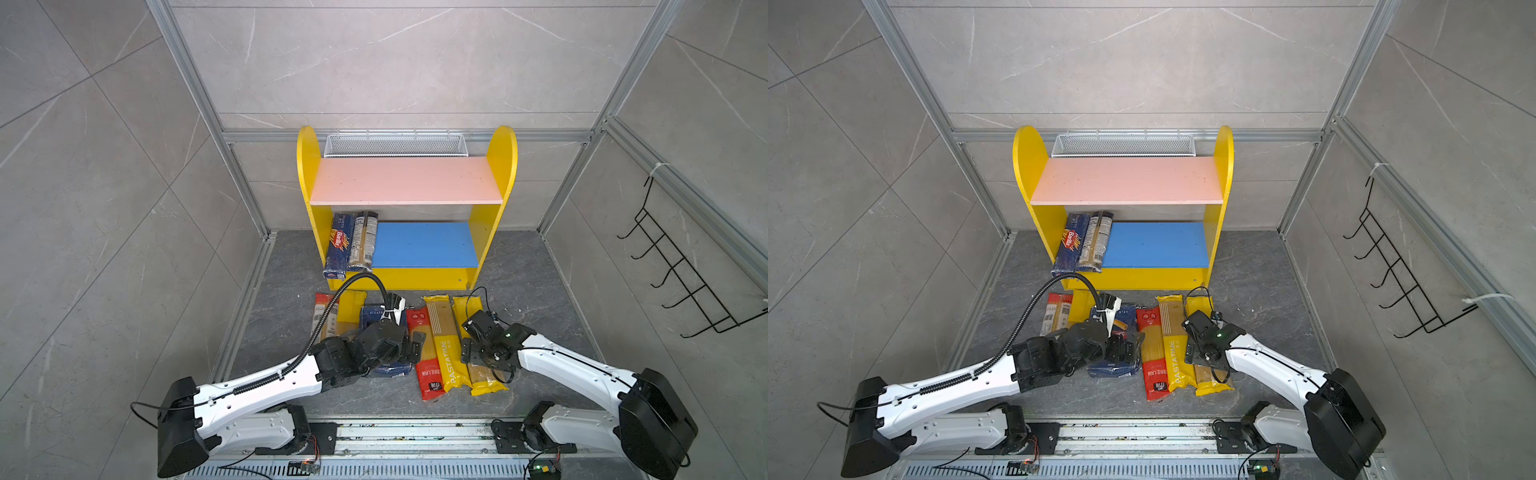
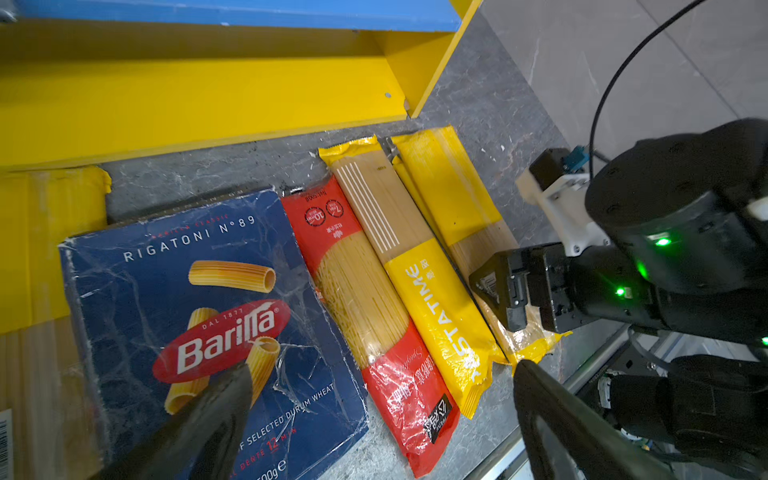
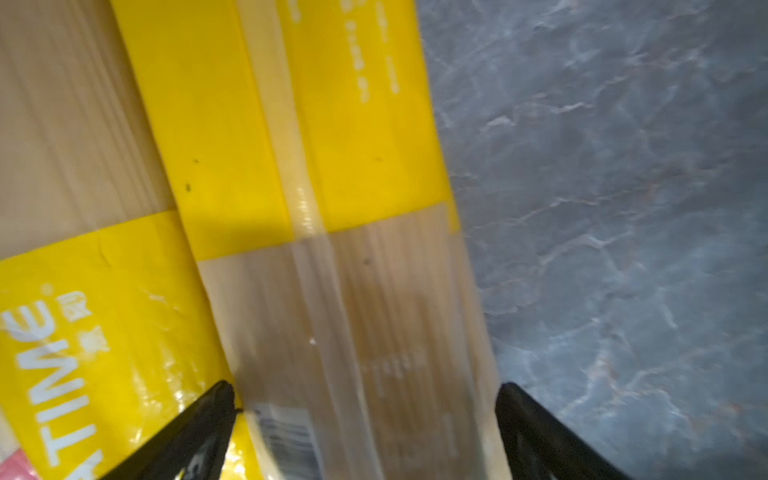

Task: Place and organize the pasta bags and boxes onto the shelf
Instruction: 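Lower the right gripper onto the yellow-and-clear spaghetti bag on the floor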

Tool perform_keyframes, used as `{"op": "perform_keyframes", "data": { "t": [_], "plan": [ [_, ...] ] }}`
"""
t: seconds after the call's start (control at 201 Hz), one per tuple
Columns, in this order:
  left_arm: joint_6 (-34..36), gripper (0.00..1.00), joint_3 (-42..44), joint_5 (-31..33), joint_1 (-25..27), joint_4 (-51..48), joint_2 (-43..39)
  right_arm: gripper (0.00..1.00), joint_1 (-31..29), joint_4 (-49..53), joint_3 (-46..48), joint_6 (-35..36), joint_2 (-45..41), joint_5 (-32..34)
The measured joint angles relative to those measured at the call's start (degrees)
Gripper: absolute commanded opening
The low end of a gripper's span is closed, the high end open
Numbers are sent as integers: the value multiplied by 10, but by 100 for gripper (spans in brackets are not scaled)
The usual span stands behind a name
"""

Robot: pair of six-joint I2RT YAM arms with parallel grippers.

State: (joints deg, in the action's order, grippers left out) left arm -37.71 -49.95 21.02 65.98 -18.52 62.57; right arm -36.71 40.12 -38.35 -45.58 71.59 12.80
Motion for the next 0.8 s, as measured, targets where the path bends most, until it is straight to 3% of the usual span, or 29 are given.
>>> {"op": "perform_keyframes", "data": {
  "t": [0.344,0.408,0.538,0.613,0.802],
  "plan": [
    [-3,100,15,26,0,-27,-10,95,0,-21,-24,3,108,23],
    [-3,100,17,29,0,-28,-10,87,0,-16,-30,4,117,25],
    [-3,100,22,31,0,-30,-11,60,0,-11,-32,8,120,31],
    [-3,100,26,35,0,-31,-16,54,0,-12,-33,13,114,28],
    [-3,100,28,45,0,-36,-33,52,4,-3,-33,14,76,2]
  ]
}}
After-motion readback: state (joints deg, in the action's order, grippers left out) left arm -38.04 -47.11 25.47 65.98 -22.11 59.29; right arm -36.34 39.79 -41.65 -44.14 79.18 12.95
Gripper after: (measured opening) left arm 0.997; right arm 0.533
